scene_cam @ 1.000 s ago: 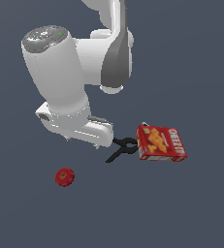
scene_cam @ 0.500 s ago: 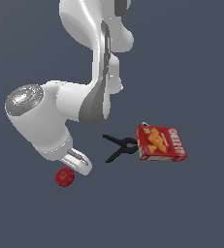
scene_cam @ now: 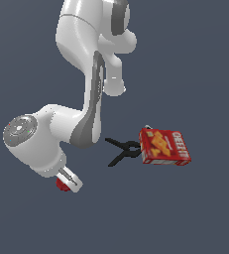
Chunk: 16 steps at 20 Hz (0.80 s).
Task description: Pick up a designated object from a clutter of objects.
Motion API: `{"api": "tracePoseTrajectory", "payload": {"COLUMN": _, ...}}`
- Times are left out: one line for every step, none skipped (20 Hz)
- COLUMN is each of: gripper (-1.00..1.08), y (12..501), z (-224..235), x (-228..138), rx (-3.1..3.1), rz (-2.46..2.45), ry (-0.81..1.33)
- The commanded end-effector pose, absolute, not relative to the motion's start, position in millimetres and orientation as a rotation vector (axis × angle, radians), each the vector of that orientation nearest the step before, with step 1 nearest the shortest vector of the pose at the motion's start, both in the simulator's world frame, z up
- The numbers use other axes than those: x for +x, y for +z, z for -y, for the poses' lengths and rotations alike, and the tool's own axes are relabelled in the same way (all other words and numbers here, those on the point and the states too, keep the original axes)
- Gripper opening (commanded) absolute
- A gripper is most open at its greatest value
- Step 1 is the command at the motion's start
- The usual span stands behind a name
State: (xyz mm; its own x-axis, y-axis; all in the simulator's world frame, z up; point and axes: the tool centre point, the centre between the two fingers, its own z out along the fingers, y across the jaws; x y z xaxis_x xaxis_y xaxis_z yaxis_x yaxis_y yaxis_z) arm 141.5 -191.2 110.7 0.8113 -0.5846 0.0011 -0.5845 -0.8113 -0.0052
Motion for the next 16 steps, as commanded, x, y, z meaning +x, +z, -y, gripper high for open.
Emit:
{"api": "tracePoseTrajectory", "payload": {"gripper": 1.00, "y": 102.5, "z": 196.4, "x": 142.9, "rx": -2.980, "rz": -0.988, "ry": -0.003}}
{"api": "tracePoseTrajectory", "payload": {"gripper": 1.00, "y": 100.3, "z": 197.8, "x": 143.0, "rx": -2.979, "rz": -0.994, "ry": -0.002}}
{"api": "tracePoseTrajectory", "payload": {"gripper": 1.00, "y": 98.5, "z": 198.8, "x": 143.2, "rx": -2.978, "rz": -0.999, "ry": -0.001}}
{"api": "tracePoseTrajectory", "payload": {"gripper": 1.00, "y": 97.2, "z": 199.6, "x": 143.3, "rx": -2.977, "rz": -1.002, "ry": 0.000}}
{"api": "tracePoseTrajectory", "payload": {"gripper": 1.00, "y": 96.5, "z": 200.0, "x": 143.3, "rx": -2.977, "rz": -1.005, "ry": 0.000}}
{"api": "tracePoseTrajectory", "payload": {"gripper": 1.00, "y": 96.2, "z": 200.2, "x": 143.3, "rx": -2.976, "rz": -1.005, "ry": 0.000}}
{"api": "tracePoseTrajectory", "payload": {"gripper": 1.00, "y": 97.0, "z": 199.6, "x": 142.7, "rx": -2.977, "rz": -1.002, "ry": 0.001}}
{"api": "tracePoseTrajectory", "payload": {"gripper": 1.00, "y": 96.5, "z": 199.6, "x": 142.7, "rx": -2.977, "rz": -1.002, "ry": 0.001}}
{"api": "tracePoseTrajectory", "payload": {"gripper": 1.00, "y": 95.2, "z": 199.5, "x": 142.7, "rx": -2.977, "rz": -1.002, "ry": 0.001}}
{"api": "tracePoseTrajectory", "payload": {"gripper": 1.00, "y": 93.0, "z": 199.5, "x": 142.7, "rx": -2.977, "rz": -1.002, "ry": 0.001}}
{"api": "tracePoseTrajectory", "payload": {"gripper": 1.00, "y": 90.0, "z": 199.7, "x": 142.6, "rx": -2.977, "rz": -1.003, "ry": 0.001}}
{"api": "tracePoseTrajectory", "payload": {"gripper": 1.00, "y": 86.0, "z": 199.6, "x": 142.6, "rx": -2.977, "rz": -1.003, "ry": 0.001}}
{"api": "tracePoseTrajectory", "payload": {"gripper": 1.00, "y": 81.2, "z": 199.8, "x": 142.5, "rx": -2.977, "rz": -1.003, "ry": 0.001}}
{"api": "tracePoseTrajectory", "payload": {"gripper": 1.00, "y": 75.6, "z": 199.6, "x": 142.4, "rx": -2.977, "rz": -1.003, "ry": 0.001}}
{"api": "tracePoseTrajectory", "payload": {"gripper": 1.00, "y": 69.2, "z": 199.7, "x": 142.2, "rx": -2.977, "rz": -1.004, "ry": 0.001}}
{"api": "tracePoseTrajectory", "payload": {"gripper": 1.00, "y": 62.9, "z": 199.8, "x": 142.0, "rx": -2.976, "rz": -1.005, "ry": 0.001}}
